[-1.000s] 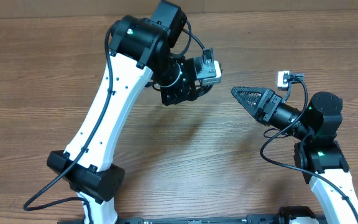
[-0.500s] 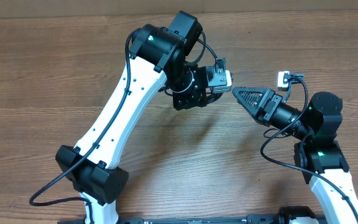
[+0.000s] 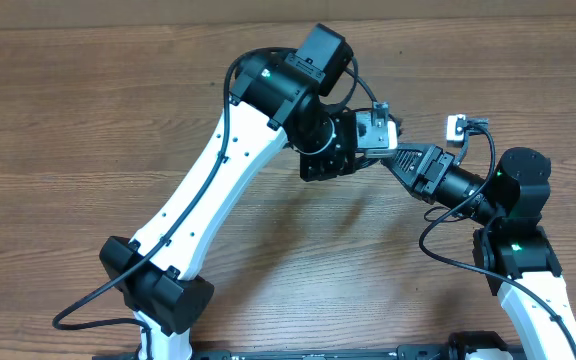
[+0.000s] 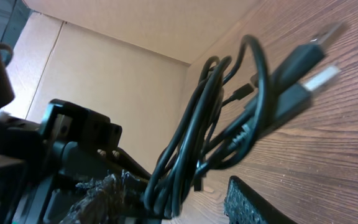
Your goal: Untangle cables
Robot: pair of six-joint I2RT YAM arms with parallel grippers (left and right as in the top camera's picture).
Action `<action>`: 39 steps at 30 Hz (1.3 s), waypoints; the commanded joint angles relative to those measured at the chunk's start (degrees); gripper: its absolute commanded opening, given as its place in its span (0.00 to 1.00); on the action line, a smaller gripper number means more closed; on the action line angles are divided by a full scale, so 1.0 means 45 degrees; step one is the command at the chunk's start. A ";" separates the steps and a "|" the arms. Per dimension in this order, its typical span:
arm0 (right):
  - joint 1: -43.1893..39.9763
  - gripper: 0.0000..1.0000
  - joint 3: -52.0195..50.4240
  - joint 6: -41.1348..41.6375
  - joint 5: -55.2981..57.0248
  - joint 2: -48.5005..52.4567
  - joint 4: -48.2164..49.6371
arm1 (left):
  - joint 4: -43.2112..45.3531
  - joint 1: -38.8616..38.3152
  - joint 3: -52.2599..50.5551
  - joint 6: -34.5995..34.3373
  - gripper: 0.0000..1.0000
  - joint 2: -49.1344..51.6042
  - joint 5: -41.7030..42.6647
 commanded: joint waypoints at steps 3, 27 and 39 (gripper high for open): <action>-0.0019 0.52 0.0287 -0.0092 0.0019 -0.0068 0.0049 | 0.0185 -0.0165 0.0024 -0.0146 0.05 0.0029 0.0291; -0.0019 0.45 0.0287 -0.0379 0.0024 -0.0068 0.0044 | 0.0233 -0.0335 0.0024 -0.0418 0.04 0.0029 0.0967; -0.0019 0.04 0.0287 -0.0379 0.0063 -0.0063 -0.0015 | 0.0359 -0.0437 0.0024 -0.0413 0.04 0.0029 0.0962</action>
